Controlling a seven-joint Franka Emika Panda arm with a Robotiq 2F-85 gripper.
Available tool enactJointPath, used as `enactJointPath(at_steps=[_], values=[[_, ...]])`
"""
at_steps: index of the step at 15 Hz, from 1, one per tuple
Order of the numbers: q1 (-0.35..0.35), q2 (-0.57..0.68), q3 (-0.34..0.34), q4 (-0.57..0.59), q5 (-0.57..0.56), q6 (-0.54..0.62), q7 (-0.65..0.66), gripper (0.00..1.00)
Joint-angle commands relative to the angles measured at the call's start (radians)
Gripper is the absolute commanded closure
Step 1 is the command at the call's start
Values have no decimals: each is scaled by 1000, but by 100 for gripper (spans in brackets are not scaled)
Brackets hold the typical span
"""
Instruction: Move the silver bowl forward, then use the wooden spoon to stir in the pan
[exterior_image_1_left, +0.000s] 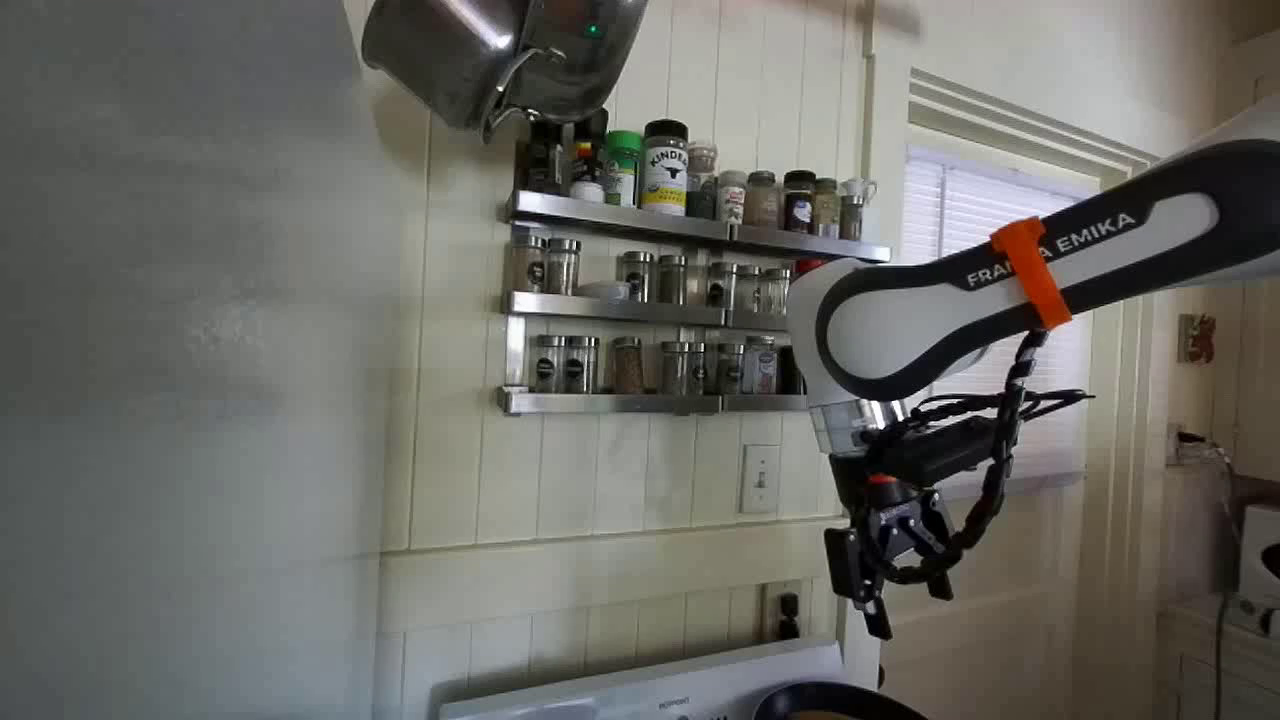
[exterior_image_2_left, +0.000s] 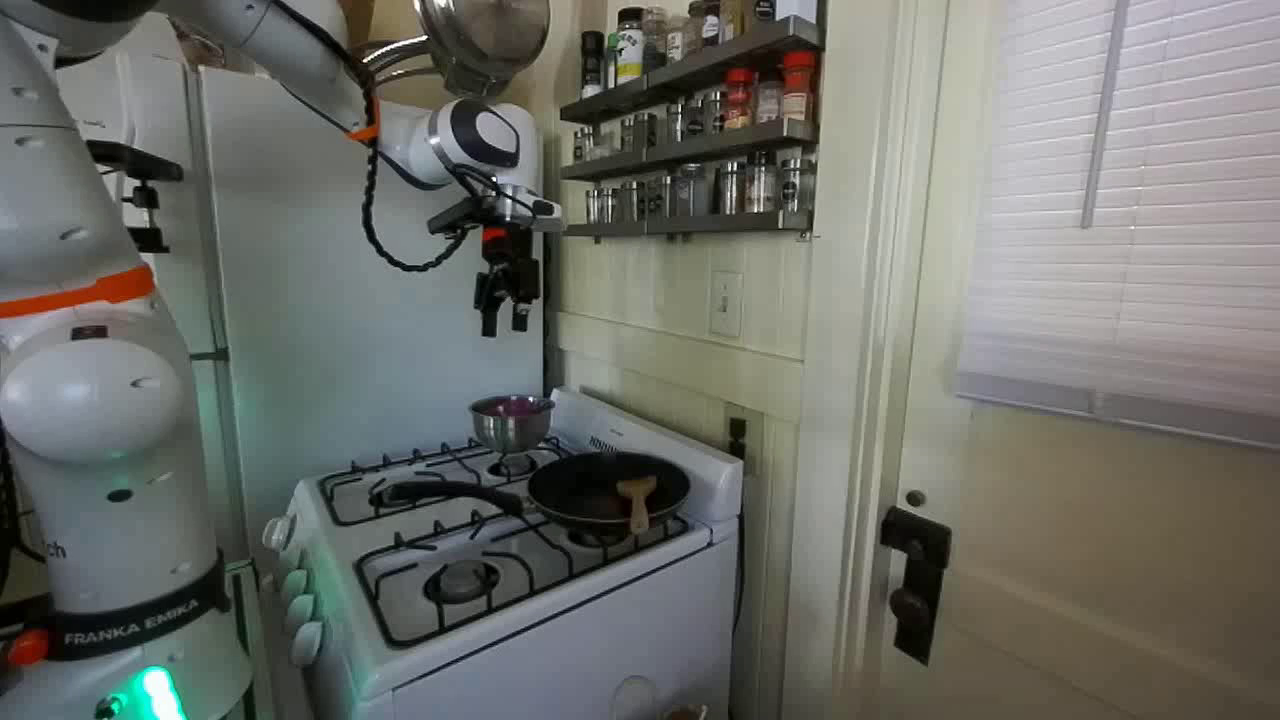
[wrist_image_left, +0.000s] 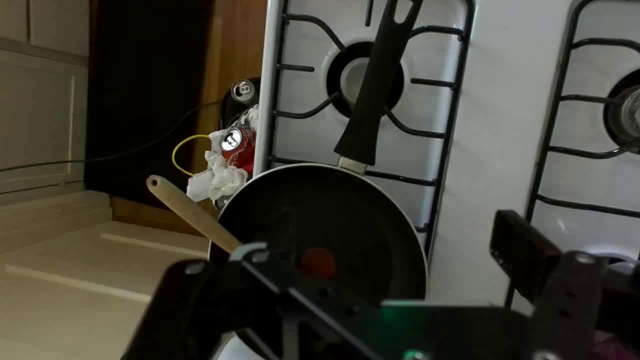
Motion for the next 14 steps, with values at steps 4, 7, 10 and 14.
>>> enactJointPath(at_steps=[4, 7, 10, 14], values=[[29, 3, -26, 2, -6, -3, 6, 0], [33, 7, -14, -12, 55, 99, 163, 0], [43, 9, -23, -2, 40, 80, 133, 0], [43, 10, -30, -1, 39, 80, 130, 0]])
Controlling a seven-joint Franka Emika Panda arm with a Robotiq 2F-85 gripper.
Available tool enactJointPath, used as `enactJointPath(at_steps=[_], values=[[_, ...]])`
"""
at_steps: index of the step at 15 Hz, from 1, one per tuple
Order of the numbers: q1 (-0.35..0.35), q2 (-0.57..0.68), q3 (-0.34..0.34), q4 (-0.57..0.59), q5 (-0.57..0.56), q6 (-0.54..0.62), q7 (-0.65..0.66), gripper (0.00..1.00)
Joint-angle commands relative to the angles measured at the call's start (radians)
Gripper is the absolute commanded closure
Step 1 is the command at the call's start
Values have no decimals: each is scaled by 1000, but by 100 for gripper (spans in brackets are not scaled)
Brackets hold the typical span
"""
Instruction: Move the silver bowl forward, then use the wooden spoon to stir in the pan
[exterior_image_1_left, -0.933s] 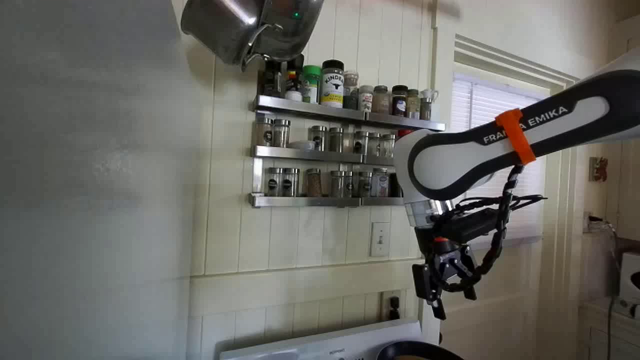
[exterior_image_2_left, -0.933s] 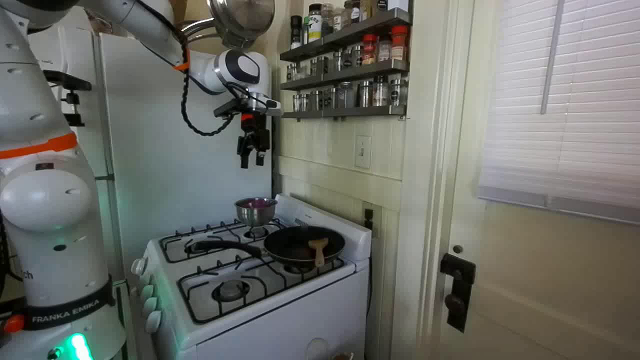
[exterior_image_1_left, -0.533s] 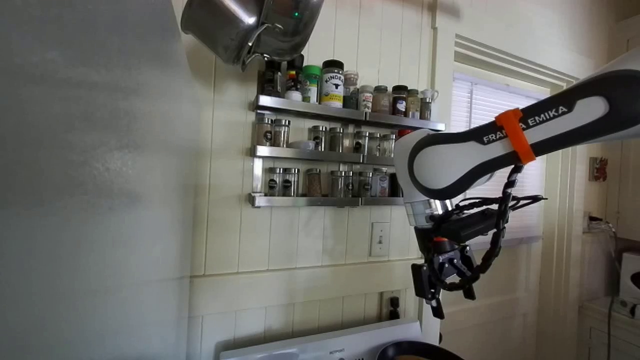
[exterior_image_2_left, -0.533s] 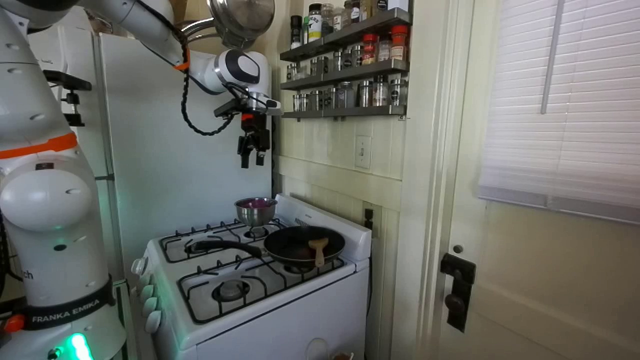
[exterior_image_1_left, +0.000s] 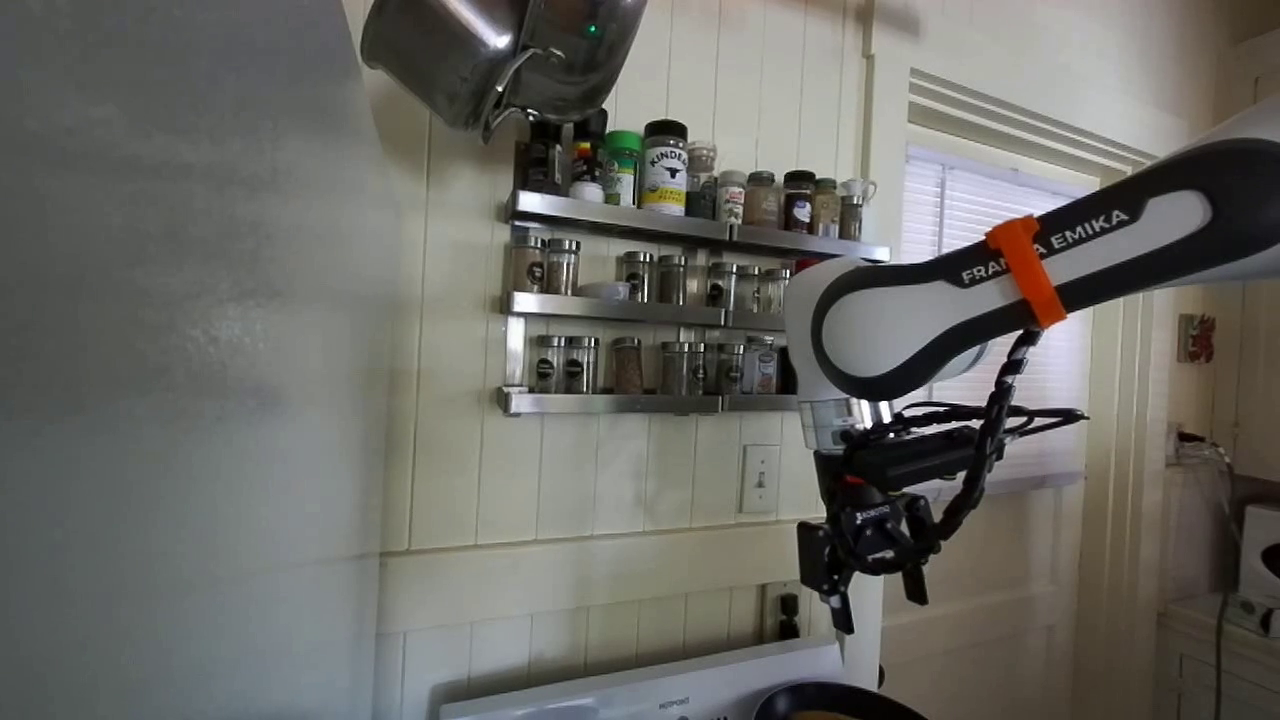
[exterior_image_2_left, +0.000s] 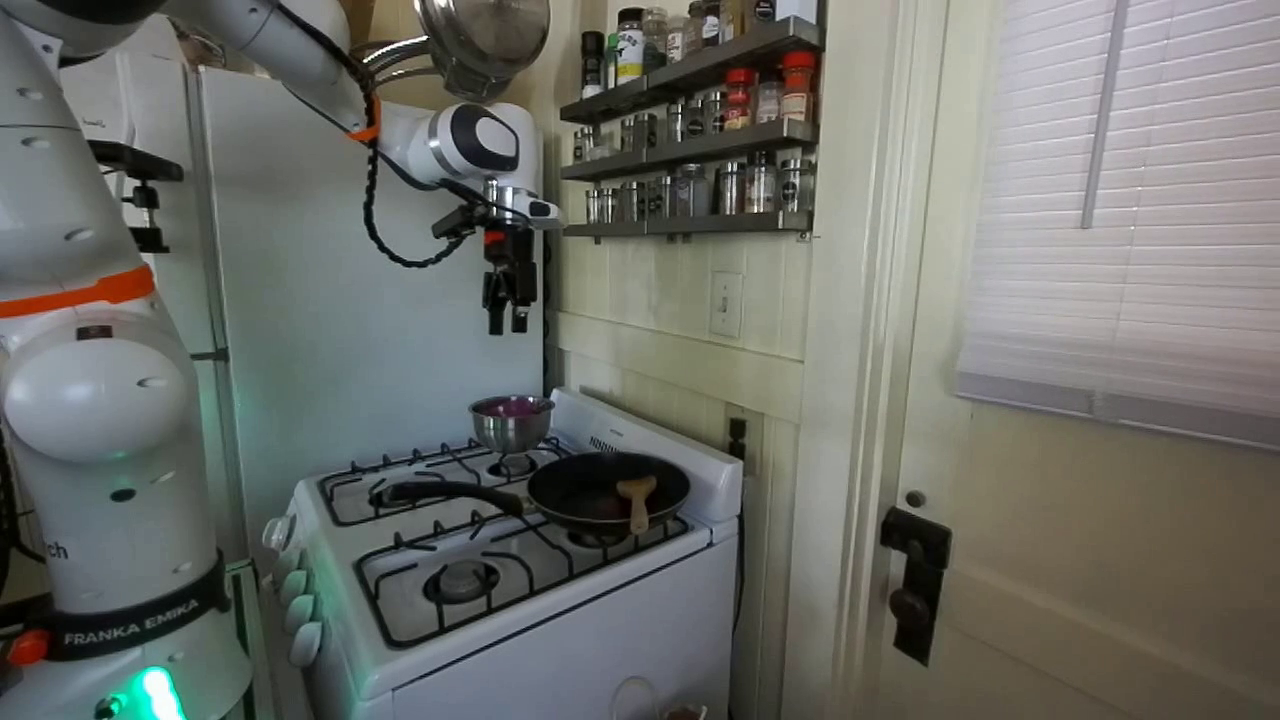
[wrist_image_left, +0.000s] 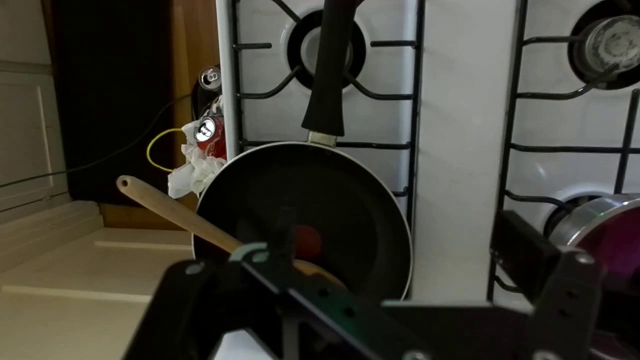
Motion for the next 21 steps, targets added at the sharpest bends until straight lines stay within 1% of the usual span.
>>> enactJointPath(at_steps=[1, 8, 9, 10, 11, 12, 15, 18, 21], values=[[16, 2, -15, 2, -3, -2, 3, 0], [16, 2, -15, 2, -3, -3, 3, 0], [14, -2, -22, -8, 2, 21, -5, 0], [11, -10, -35, -37, 28, 79, -4, 0], [11, -9, -40, -50, 45, 102, 0, 0], [14, -21, -42, -93, 53, 159, 8, 0], [24, -51, -46, -200, 62, 282, -18, 0], [53, -44, -30, -298, 56, 378, -66, 0], [84, 11, -1, -341, 36, 519, -78, 0]])
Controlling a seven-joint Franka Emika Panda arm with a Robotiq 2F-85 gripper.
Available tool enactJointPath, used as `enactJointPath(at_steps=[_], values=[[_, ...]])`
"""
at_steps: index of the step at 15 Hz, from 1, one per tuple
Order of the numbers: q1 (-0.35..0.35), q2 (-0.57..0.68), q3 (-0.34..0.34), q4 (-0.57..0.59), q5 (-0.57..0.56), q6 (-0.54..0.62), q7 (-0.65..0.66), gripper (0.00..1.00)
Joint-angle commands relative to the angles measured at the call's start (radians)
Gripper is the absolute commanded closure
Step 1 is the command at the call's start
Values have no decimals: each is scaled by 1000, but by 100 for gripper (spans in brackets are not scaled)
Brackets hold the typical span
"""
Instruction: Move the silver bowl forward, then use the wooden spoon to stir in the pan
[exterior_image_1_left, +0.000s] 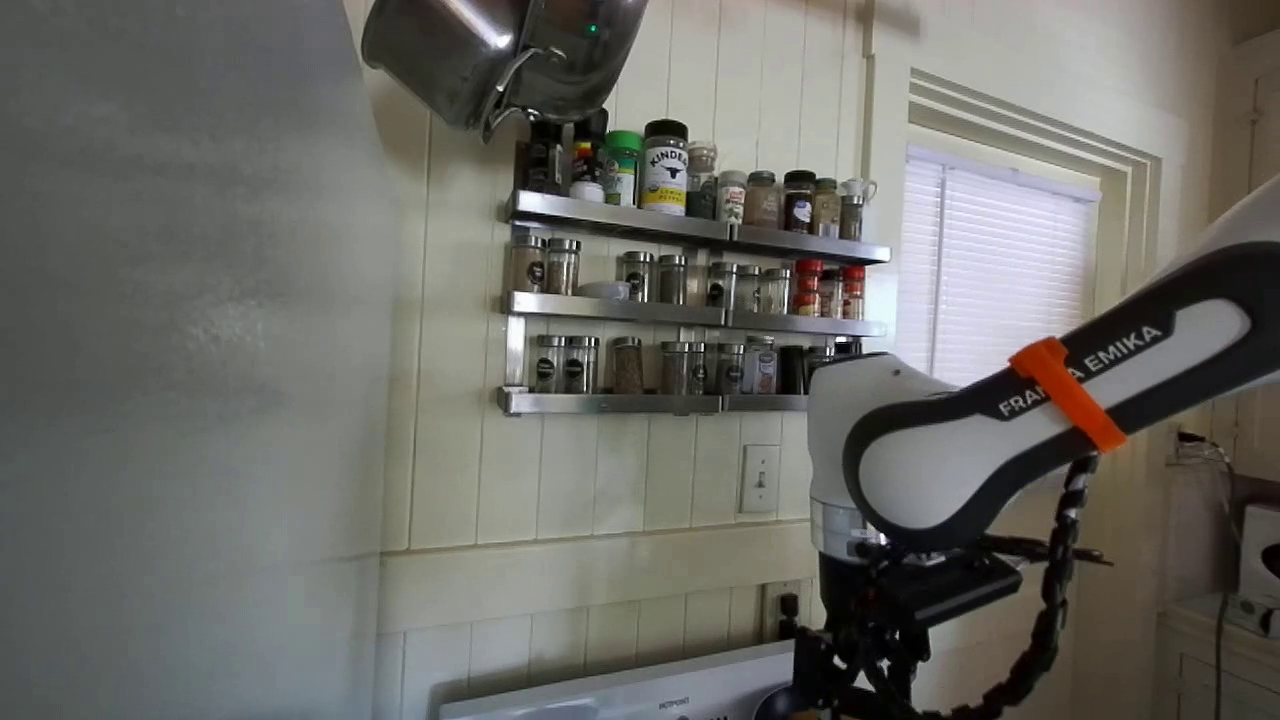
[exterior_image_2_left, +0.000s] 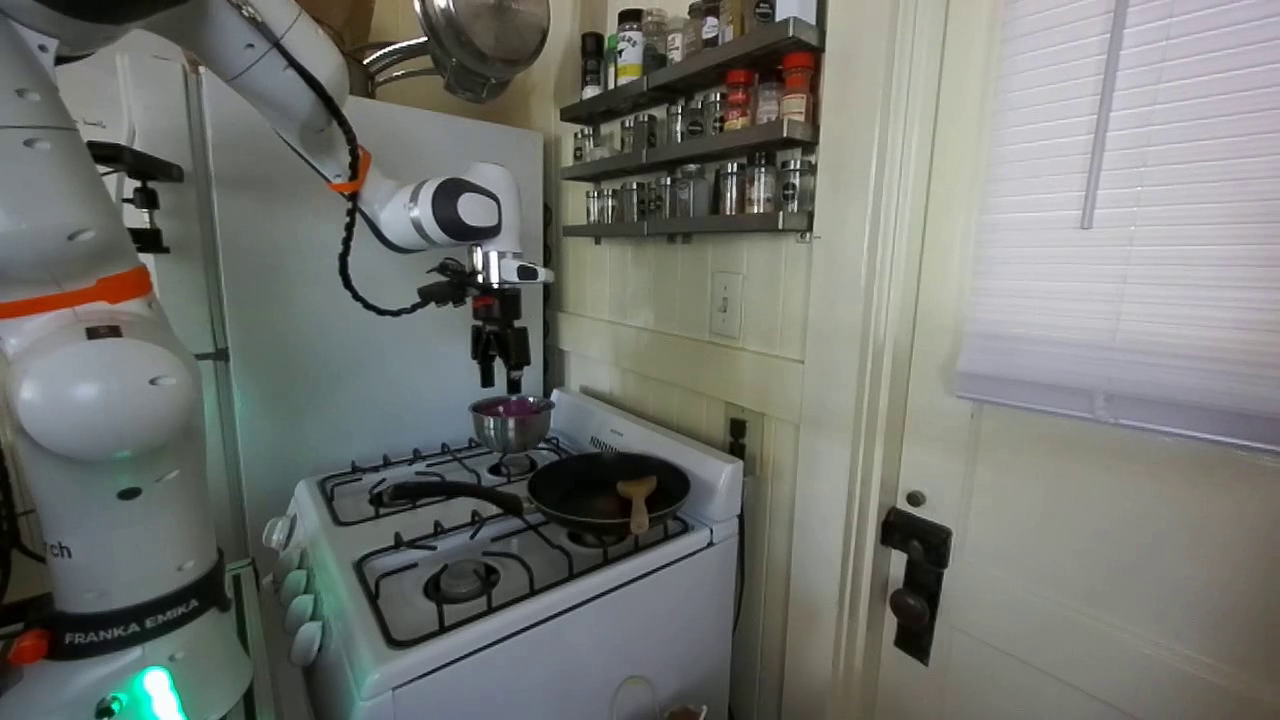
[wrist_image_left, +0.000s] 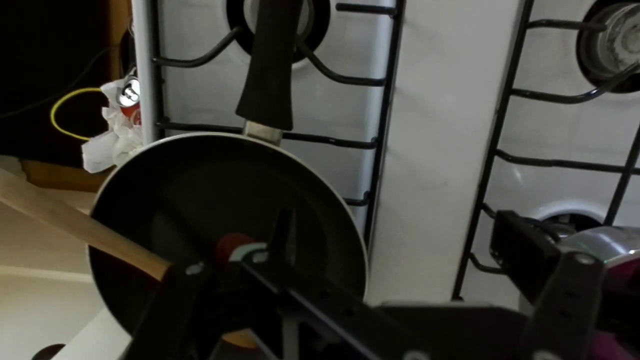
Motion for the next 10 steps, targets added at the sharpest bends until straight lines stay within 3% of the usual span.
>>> enactJointPath(at_steps=[1, 5, 7, 8, 10], values=[[35, 42, 36, -65, -27, 177, 7, 0], [19, 189, 88, -37, -164, 382, 131, 0], [9, 270, 88, 11, -280, 403, 243, 0], [42, 174, 64, -46, -189, 377, 150, 0], [46, 207, 55, -33, -203, 382, 163, 0]])
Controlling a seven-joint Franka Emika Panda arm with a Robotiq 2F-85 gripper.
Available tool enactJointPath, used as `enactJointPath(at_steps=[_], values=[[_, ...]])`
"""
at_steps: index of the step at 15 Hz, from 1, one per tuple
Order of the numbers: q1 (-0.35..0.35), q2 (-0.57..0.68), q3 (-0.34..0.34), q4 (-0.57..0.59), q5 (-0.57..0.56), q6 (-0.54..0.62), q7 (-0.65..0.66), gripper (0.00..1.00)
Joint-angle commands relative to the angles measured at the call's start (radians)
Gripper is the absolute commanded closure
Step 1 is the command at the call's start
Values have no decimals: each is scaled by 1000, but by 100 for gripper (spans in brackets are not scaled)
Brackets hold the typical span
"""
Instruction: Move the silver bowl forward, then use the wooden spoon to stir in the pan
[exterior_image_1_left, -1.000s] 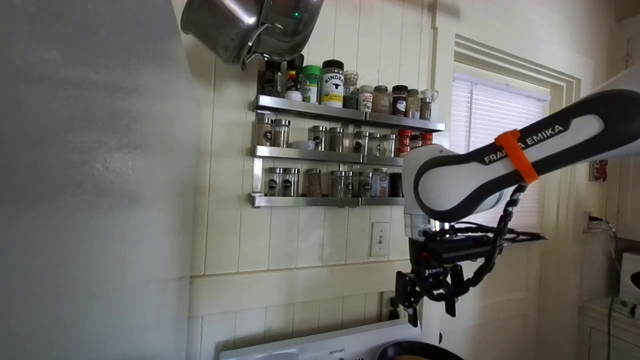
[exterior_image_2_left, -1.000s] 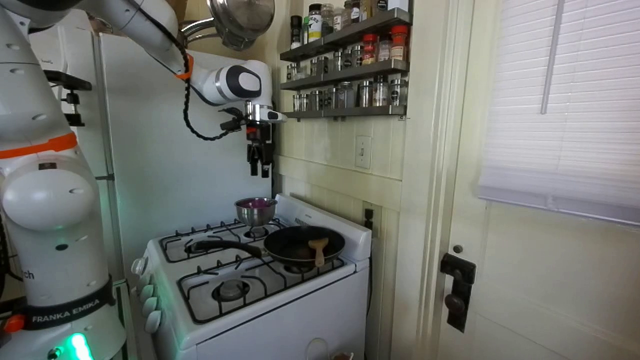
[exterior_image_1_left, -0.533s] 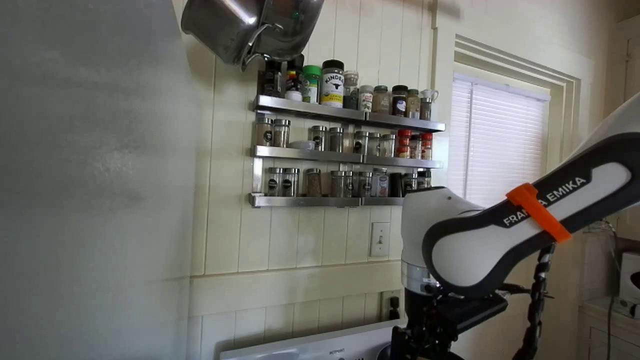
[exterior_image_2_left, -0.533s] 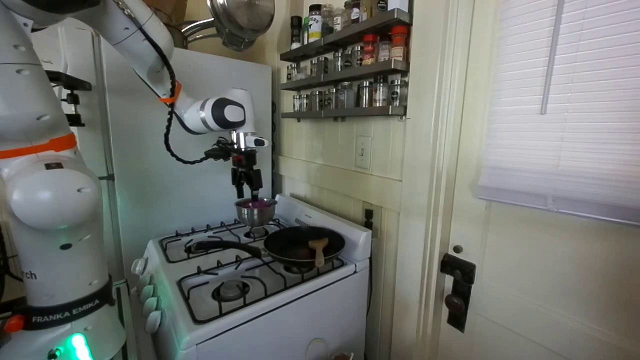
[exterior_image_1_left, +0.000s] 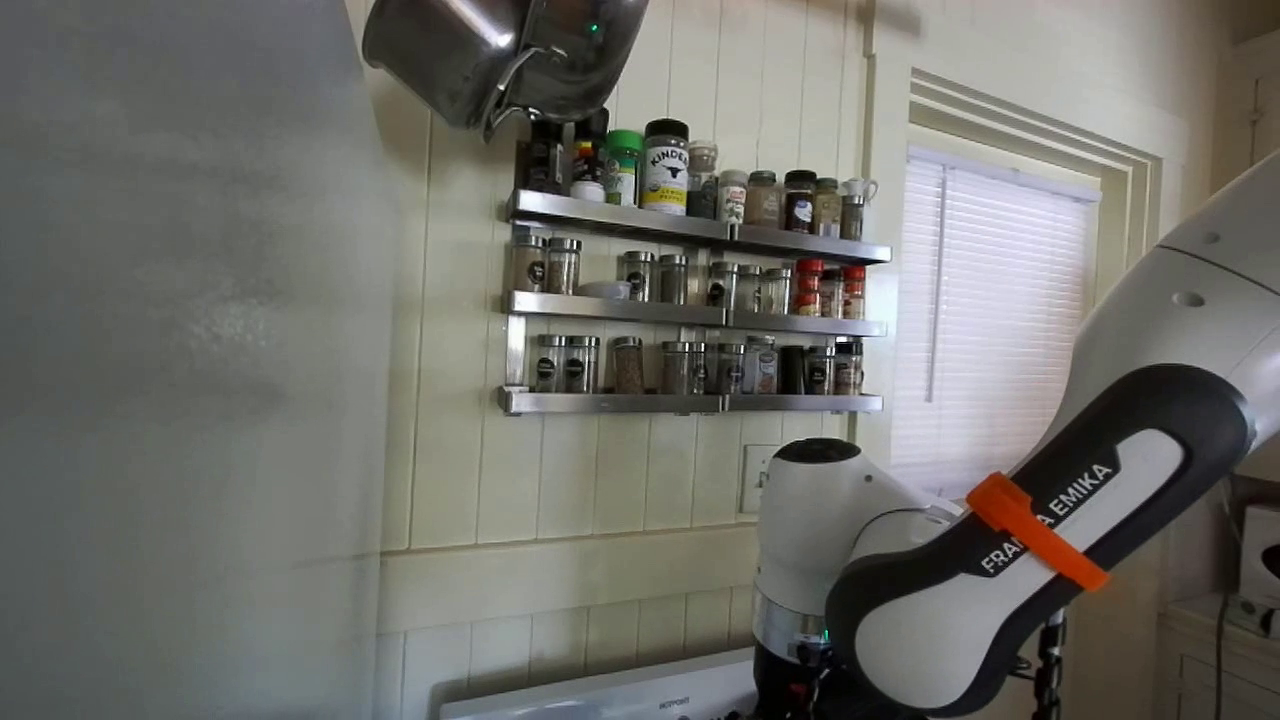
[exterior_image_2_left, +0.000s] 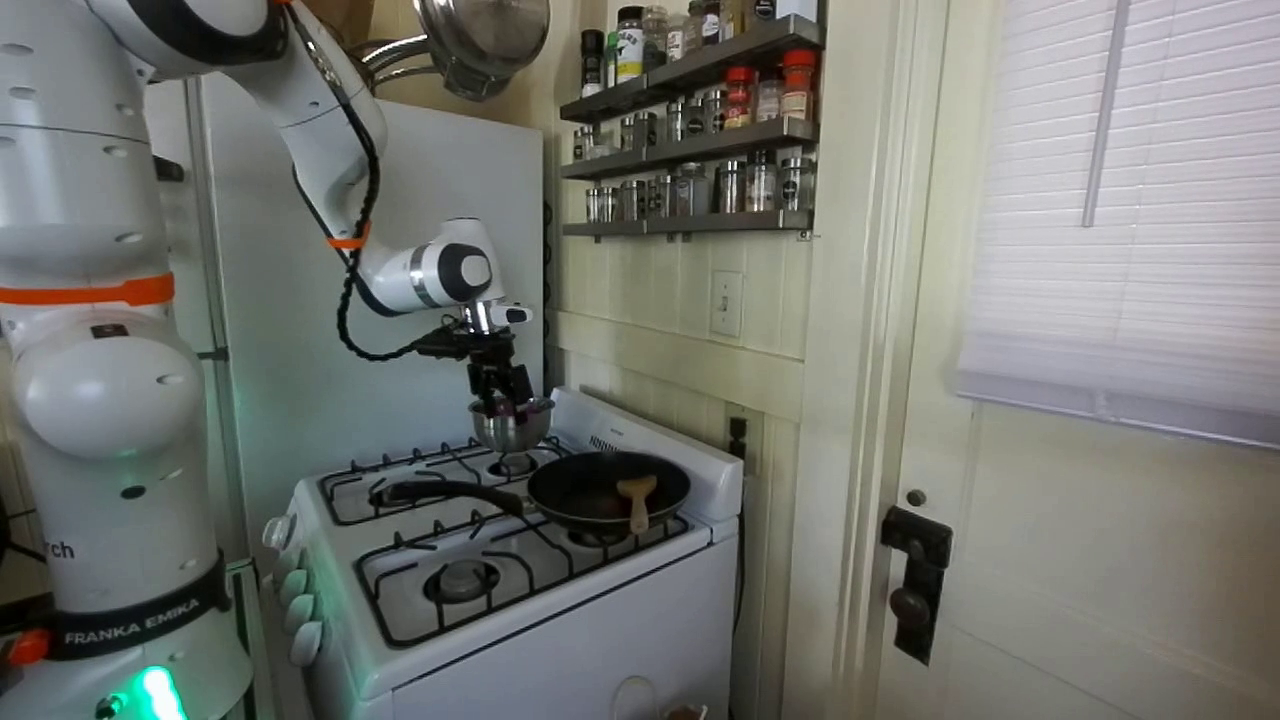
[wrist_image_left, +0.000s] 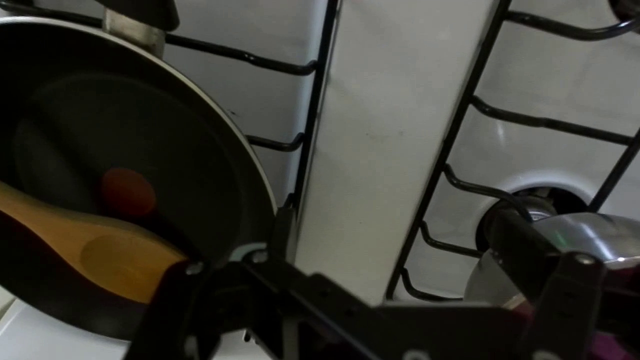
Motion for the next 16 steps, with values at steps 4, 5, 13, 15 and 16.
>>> enactJointPath(at_steps=[4, 5, 13, 15, 16], values=[[10, -30, -17, -12, -30, 14, 18, 0], [-6, -42, -19, -22, -99, 54, 106, 0], [-59, 38, 6, 64, -517, 45, 609, 0], [-46, 68, 22, 65, -543, 32, 665, 0], [-39, 87, 29, 69, -544, 35, 682, 0]])
